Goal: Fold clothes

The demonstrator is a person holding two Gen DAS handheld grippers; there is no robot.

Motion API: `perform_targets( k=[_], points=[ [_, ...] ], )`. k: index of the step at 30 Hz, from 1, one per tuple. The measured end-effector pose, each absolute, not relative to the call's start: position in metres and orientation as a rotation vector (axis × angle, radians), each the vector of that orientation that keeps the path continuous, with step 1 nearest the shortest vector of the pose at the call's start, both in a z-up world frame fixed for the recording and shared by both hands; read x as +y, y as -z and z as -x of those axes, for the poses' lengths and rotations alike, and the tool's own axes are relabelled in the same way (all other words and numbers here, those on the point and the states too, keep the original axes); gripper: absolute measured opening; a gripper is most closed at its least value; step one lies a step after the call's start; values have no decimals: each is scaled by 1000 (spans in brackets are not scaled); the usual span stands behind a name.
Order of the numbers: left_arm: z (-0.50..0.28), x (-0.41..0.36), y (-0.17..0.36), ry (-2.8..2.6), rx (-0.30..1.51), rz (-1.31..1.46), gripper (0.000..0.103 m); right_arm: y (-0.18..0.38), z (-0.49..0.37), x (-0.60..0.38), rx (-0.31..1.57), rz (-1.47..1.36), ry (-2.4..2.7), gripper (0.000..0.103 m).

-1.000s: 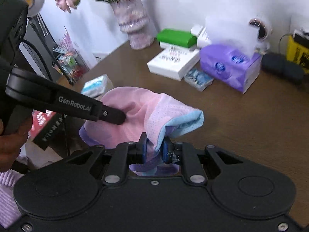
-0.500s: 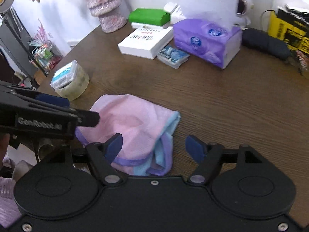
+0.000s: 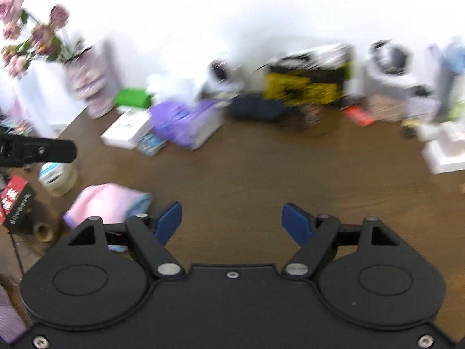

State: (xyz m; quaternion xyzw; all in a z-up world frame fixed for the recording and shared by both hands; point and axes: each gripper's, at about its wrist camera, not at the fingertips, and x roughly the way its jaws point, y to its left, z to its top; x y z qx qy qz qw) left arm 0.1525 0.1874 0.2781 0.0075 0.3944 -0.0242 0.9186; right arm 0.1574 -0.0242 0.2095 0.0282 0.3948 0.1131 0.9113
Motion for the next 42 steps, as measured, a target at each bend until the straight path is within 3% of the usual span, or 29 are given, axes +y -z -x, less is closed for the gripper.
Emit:
perform_targets(
  k=[4,10,18,25,33,42],
  points=[
    [-127,122,-291,39,745,1,87,-227,-141,-101,743,-62,-168,85],
    [-80,37,-290,-4,722,10,92,-237,-106,-196,717,-31,-160,89],
    [-18,-33,-225,-5,870,-24,99,-225,-63,-256,841,12,-142,93],
    [27,-34,-151,-72,852,-30,99,-157,-12,-253,931,-10,-175,93],
    [36,-23,-109,-62,669,-13,99,-127,23,-236,700,33,-186,93],
    [8,-11,-76,56,601,-19,101,-87,-7,-217,683,-1,-173,93]
  ],
)
